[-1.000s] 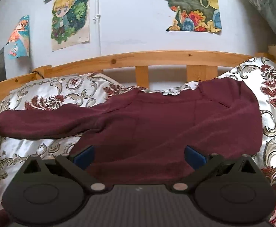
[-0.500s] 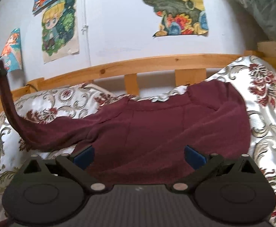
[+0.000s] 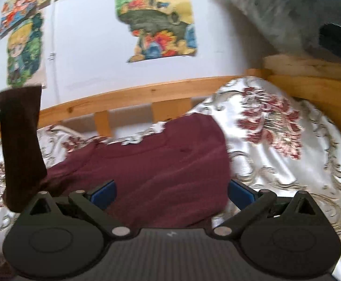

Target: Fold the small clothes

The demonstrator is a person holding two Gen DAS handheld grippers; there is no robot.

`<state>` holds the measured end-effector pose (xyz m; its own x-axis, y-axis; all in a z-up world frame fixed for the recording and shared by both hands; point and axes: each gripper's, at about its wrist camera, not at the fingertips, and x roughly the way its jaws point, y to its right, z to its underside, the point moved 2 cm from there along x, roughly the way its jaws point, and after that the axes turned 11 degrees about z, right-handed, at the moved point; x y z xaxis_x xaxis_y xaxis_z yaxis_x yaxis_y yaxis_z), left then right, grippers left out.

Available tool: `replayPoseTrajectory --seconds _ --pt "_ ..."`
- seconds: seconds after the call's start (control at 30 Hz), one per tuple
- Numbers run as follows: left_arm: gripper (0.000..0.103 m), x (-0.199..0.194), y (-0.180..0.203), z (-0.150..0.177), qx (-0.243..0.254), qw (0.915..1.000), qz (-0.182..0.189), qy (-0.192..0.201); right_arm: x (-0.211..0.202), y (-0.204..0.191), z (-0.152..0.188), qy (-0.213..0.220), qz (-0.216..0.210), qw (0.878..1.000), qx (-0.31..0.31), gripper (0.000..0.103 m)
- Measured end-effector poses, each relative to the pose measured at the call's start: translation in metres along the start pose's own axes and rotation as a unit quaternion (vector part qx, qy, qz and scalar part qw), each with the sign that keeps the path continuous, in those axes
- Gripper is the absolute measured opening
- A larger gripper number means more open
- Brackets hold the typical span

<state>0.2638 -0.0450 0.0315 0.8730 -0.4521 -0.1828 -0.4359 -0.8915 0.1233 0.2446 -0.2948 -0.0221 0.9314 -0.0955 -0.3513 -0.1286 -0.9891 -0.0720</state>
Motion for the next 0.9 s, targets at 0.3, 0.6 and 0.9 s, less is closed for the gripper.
replayPoseTrajectory --seconds 0.3,0.6,0.9 --pt "0.007 0.026 0.036 0.057 -0.013 0.9915 0.075 -0.105 0.015 0.037 -0.003 -0.014 0.023 0.999 0.018 0.103" --pt "0.071 0.016 0.01 0.07 -0.062 0.9864 0.071 -0.135 0.018 0.026 0.008 -0.035 -0.012 0.999 0.016 0.103" --pt "0.087 -0.015 -0.04 0.059 -0.075 0.9882 -0.006 -0.133 0.018 -0.009 0.022 -0.059 -0.072 0.996 -0.014 0.103"
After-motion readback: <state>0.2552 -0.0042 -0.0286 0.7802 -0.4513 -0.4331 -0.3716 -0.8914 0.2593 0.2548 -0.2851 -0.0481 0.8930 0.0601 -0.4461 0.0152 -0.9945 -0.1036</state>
